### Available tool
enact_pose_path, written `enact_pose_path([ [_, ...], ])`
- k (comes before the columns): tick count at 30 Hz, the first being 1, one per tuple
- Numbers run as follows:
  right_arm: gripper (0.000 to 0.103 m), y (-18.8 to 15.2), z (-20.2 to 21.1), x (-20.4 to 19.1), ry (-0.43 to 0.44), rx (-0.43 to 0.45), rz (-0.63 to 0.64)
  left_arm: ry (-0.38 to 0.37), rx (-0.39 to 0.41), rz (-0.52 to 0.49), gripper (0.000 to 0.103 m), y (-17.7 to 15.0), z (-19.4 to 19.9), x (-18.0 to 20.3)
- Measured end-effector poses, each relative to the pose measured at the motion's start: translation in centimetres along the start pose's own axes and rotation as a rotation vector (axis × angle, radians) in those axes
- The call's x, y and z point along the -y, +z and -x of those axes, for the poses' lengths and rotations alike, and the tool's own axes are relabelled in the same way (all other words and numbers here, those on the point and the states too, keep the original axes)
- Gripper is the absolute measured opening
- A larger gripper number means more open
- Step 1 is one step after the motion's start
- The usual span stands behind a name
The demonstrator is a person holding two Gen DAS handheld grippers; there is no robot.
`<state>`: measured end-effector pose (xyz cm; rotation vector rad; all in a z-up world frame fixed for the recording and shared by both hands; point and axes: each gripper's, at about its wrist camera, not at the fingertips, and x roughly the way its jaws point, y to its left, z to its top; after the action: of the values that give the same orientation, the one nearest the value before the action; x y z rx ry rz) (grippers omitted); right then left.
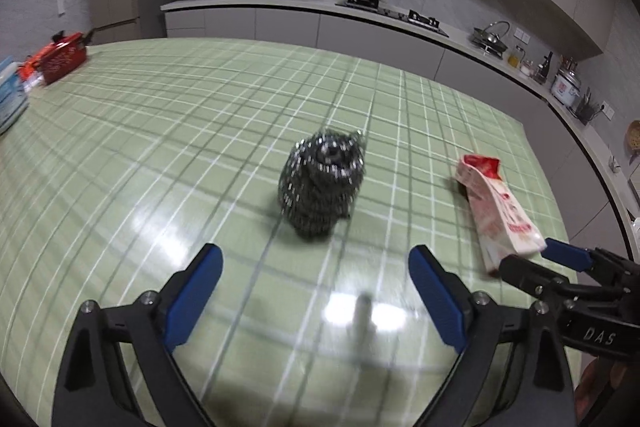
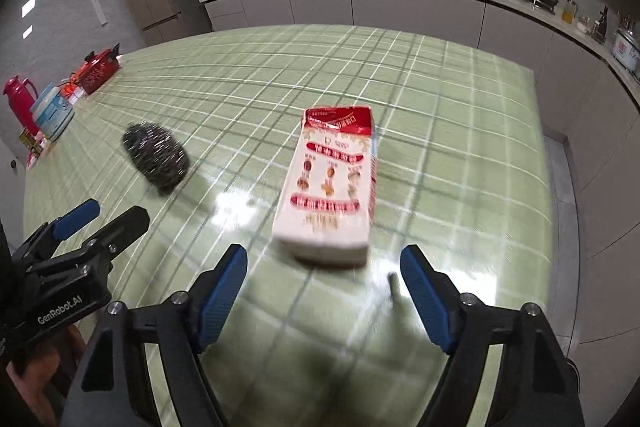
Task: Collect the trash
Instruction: 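Grasp the steel wool with the left gripper while the right gripper grasps the milk carton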
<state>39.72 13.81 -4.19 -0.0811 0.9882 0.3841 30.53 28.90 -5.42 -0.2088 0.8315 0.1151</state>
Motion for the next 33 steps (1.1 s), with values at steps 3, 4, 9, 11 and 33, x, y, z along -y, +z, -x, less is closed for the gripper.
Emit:
enact_pose_path([
  [3, 0.078, 1.4, -1.5, 0.0, -0.009, -0.004, -0.007, -0.018, -0.026, -0.012, 0.090, 0.7, -1.7, 0.0],
  [4, 0.076, 1.9, -2.1, -0.1, -0.012, -0.009, -0.007, -0.021, -0.035, -0.017, 0.089, 1.0, -2.2, 0.1],
  [9, 0.066, 3.6, -4.0, 0.1, -0.037, -0.022, -0.012, -0.043, -0.052, -0.028, 0.083, 2.1, -3.5, 0.2],
  [11, 0.065, 4.1, -4.3, 0.1, -0.045, -0.020, -0.012, -0.044, -0.052, -0.031, 0.081, 2.3, -3.5, 0.2],
  [33, 0.051, 3.5, -2.1, -0.1, -0.044, 0.034, -0.001, -0.058, -0.008, -0.049, 0.038, 2.4, -0.6, 0.1],
])
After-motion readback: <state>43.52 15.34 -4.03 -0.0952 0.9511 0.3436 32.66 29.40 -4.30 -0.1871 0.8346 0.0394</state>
